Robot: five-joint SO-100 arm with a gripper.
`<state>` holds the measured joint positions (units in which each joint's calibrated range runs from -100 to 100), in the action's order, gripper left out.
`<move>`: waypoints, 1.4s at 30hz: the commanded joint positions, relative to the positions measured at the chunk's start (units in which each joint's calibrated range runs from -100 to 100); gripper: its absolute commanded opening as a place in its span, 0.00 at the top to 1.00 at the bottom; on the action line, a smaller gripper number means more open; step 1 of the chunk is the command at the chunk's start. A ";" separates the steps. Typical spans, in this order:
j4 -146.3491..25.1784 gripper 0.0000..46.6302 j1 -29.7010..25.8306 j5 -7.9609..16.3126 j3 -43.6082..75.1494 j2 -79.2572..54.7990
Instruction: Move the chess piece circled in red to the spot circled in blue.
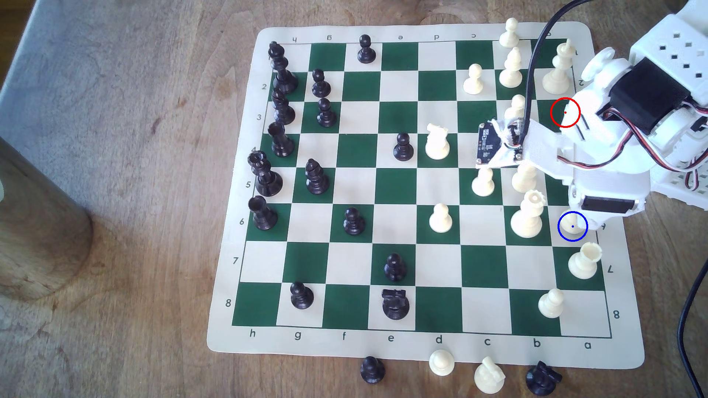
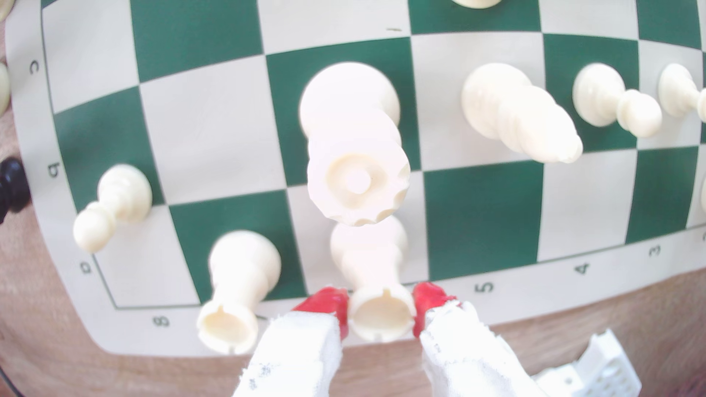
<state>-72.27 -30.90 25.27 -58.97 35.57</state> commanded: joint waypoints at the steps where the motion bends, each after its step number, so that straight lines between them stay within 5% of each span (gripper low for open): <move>1: 0.53 1.00 -0.66 0.15 0.49 -0.42; 12: 1.51 1.00 -0.74 0.34 0.49 -1.87; 14: 1.67 0.88 -0.19 0.49 0.49 -1.87; 17: 1.35 0.54 1.37 0.49 0.49 -1.87; 18: 1.26 0.52 1.45 0.49 0.49 -1.87; 35: -8.81 0.62 6.46 -0.68 5.12 10.02; 42: -17.33 0.54 7.24 -0.88 10.65 16.98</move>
<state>-85.58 -24.19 24.59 -54.36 47.80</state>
